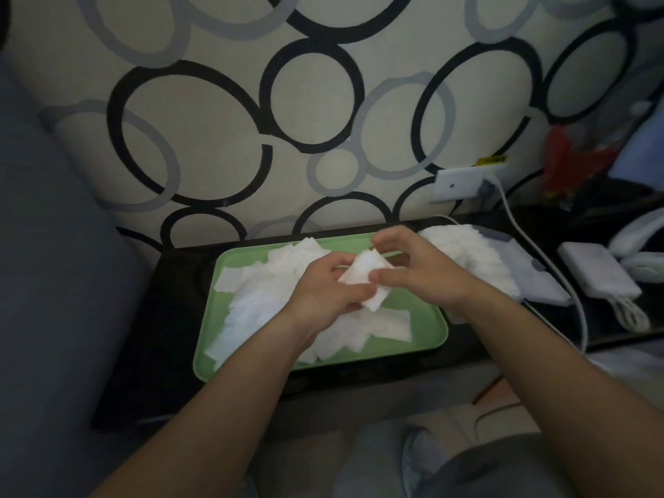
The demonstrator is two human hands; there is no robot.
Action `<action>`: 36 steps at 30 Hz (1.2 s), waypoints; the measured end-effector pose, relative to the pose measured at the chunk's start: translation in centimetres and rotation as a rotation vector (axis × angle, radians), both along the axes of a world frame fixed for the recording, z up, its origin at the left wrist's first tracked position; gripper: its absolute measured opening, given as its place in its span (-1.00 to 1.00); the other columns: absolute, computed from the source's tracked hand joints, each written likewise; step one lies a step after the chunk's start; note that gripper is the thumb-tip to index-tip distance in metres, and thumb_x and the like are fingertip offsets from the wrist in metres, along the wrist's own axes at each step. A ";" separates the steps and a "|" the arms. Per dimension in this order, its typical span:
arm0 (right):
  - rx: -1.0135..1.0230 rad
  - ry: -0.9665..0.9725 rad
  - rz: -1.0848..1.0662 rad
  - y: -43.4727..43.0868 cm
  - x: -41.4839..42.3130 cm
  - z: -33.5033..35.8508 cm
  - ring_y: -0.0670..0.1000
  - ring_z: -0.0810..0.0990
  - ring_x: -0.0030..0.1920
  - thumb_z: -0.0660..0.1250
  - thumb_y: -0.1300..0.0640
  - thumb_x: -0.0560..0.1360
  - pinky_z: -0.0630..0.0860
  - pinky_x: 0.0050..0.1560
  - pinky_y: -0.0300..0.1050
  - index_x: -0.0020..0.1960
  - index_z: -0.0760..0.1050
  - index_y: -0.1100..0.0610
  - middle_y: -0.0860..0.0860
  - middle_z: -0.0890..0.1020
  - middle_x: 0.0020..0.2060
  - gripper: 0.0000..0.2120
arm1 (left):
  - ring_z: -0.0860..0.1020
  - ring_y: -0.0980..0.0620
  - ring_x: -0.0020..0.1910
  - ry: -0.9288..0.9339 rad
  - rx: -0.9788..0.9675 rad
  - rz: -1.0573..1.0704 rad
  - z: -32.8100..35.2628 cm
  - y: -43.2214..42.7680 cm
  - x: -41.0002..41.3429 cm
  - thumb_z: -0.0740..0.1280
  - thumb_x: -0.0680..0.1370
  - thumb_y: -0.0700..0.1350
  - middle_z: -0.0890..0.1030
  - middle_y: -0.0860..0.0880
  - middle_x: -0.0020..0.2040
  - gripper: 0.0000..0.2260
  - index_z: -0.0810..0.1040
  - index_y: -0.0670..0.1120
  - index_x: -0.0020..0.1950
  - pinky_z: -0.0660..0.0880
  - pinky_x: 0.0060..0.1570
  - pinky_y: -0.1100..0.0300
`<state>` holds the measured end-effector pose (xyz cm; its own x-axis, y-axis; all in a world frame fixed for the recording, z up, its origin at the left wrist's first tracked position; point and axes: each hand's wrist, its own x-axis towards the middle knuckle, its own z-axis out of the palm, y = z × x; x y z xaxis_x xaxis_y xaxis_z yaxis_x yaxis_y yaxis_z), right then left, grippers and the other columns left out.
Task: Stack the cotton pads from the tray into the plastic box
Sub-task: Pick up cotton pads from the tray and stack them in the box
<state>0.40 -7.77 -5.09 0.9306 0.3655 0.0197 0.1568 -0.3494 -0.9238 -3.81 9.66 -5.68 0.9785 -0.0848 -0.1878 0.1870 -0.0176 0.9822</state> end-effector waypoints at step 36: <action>-1.276 -0.175 0.220 -10.1 5.4 2.3 0.00 0.55 0.09 0.42 0.10 0.47 0.55 0.10 0.03 0.22 0.56 -0.15 -0.12 0.61 0.10 -0.65 | 0.64 0.06 -0.10 -0.244 0.486 -0.218 -5.0 -11.9 5.5 0.49 0.50 -0.09 0.63 0.09 -0.21 -0.94 0.71 0.02 -0.04 0.51 -0.01 0.22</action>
<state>5.82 -17.84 -2.79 0.8696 0.3600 -0.3379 0.4063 -0.9106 0.0754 1.69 -2.21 -10.64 0.9679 -0.2500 -0.0272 -0.1021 -0.4895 0.8660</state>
